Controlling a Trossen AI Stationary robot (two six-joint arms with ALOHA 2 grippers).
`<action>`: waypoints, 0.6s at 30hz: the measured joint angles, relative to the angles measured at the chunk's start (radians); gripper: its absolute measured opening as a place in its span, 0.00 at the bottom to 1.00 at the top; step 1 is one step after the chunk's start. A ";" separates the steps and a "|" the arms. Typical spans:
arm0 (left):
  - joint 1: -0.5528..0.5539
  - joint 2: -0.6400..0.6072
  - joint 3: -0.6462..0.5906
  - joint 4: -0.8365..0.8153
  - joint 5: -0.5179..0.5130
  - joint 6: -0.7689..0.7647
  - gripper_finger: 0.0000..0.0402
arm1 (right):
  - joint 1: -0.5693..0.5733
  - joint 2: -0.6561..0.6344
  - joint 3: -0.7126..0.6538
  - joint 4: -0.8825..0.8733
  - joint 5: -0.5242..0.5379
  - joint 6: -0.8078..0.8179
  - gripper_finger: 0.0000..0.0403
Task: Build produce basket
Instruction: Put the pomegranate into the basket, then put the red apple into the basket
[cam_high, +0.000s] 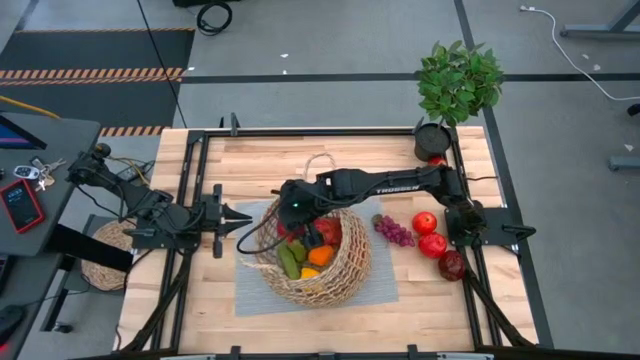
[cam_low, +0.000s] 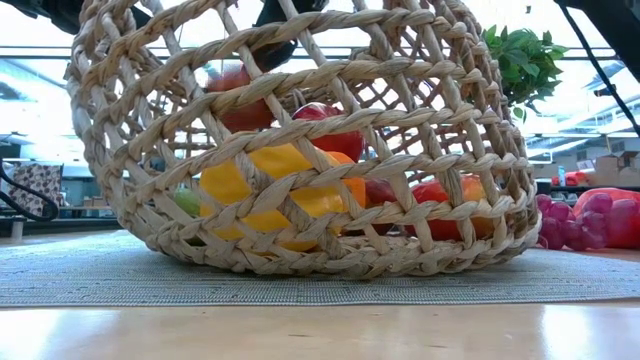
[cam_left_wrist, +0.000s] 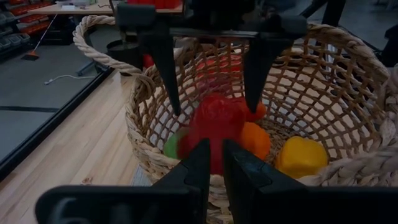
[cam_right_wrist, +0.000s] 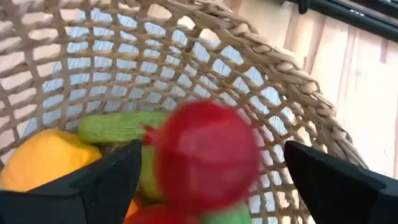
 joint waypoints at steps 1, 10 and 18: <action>0.000 -0.001 0.000 0.000 0.000 0.000 0.12 | 0.000 0.000 0.000 0.004 0.000 0.001 0.97; 0.000 0.000 0.000 0.000 0.000 0.000 0.12 | 0.017 -0.052 0.058 -0.038 0.128 -0.007 0.98; 0.000 0.000 0.000 0.000 0.000 0.000 0.12 | 0.035 -0.169 0.115 -0.199 0.176 0.135 0.94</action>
